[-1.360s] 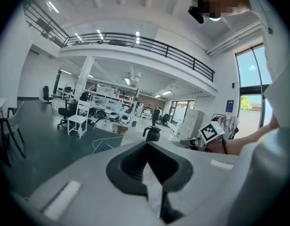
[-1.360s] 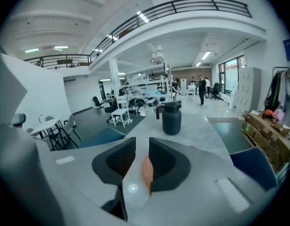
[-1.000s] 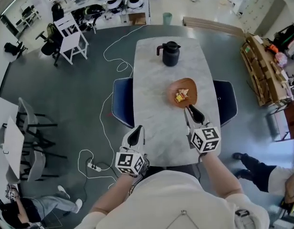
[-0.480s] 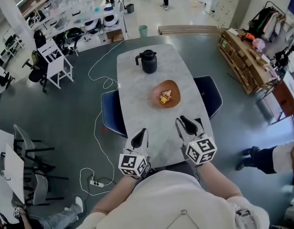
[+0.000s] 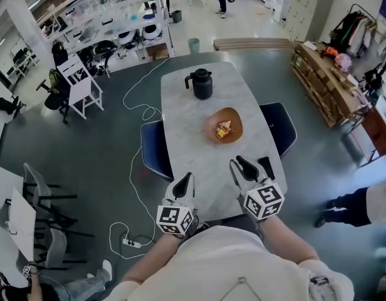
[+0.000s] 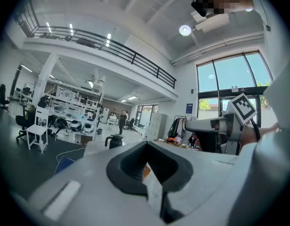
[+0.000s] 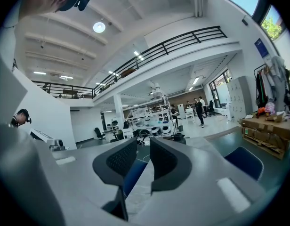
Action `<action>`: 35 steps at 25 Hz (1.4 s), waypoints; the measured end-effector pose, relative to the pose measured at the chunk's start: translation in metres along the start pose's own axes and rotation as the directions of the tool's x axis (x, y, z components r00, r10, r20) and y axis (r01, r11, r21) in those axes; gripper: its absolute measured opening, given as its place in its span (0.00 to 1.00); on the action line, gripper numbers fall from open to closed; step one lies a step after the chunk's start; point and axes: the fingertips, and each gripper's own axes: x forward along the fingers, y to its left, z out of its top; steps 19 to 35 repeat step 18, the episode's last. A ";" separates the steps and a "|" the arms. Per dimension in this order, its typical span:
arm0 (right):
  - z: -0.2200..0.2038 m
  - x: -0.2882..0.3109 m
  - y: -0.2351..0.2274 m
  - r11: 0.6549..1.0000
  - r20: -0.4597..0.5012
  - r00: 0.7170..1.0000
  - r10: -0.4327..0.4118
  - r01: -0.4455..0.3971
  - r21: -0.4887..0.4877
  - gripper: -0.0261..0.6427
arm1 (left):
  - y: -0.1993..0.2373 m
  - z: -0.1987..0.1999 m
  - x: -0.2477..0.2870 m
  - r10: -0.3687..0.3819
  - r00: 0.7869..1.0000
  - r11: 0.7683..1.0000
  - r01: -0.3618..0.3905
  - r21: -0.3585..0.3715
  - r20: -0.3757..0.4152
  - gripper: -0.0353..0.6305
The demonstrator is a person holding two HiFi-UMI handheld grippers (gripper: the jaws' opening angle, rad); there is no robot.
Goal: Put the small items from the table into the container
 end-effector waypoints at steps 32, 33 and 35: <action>-0.010 0.001 0.032 0.999 -0.045 0.999 0.013 -0.015 -0.031 0.17 | 0.038 0.006 -0.042 0.081 0.996 0.997 -0.081 -0.007 0.023 0.06; -0.010 0.001 0.032 0.999 -0.045 0.999 0.013 -0.015 -0.031 0.17 | 0.038 0.006 -0.042 0.081 0.996 0.997 -0.081 -0.007 0.023 0.06; -0.010 0.001 0.032 0.999 -0.045 0.999 0.013 -0.015 -0.031 0.17 | 0.038 0.006 -0.042 0.081 0.996 0.997 -0.081 -0.007 0.023 0.06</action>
